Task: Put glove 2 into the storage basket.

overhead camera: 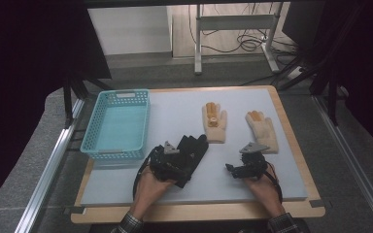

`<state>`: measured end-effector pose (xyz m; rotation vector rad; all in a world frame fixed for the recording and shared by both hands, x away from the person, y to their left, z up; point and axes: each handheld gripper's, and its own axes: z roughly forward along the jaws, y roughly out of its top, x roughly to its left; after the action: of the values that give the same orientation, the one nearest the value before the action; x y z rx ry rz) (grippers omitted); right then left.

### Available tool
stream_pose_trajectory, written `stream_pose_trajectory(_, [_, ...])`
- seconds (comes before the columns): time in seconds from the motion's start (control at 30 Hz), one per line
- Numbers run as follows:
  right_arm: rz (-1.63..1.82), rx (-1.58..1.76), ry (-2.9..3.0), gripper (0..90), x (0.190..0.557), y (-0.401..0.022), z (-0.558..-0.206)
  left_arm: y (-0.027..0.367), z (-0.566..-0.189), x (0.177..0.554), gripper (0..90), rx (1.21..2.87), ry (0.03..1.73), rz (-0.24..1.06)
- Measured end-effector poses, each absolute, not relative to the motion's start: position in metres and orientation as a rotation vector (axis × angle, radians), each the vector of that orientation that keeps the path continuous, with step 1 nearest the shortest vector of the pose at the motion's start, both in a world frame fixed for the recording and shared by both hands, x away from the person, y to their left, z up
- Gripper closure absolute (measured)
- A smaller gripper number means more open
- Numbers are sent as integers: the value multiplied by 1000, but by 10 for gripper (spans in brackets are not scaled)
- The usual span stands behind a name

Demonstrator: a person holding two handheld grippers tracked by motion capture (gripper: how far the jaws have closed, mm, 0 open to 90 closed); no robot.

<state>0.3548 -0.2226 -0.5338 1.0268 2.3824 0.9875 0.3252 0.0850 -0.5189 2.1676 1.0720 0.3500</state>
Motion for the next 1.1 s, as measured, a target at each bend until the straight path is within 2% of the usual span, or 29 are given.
stream_pose_trajectory(0.27, [988,1026,2383,142,355,-223,-534,70,-526,340,0,2226,1117,427])
stream_pose_trajectory(0.5, [988,1026,2383,142,355,-223,-534,68,-531,348,0,2238,1136,257])
stream_pose_trajectory(0.6, [989,1027,2383,142,355,-223,-534,57,-533,343,0,2300,1119,355])
stream_pose_trajectory(0.73, [989,1027,2382,142,355,-223,-534,58,-533,345,7,2293,1130,355])
stream_pose_trajectory(0.83, [988,1027,2382,142,355,-223,-534,63,-530,346,86,2284,1133,362])
stream_pose_trajectory(1.0, [988,1024,2382,142,355,-223,-534,77,-526,351,358,2259,1140,361])
stream_pose_trajectory(1.1, [988,1027,2382,142,355,-222,-534,81,-525,352,478,2259,1138,369])
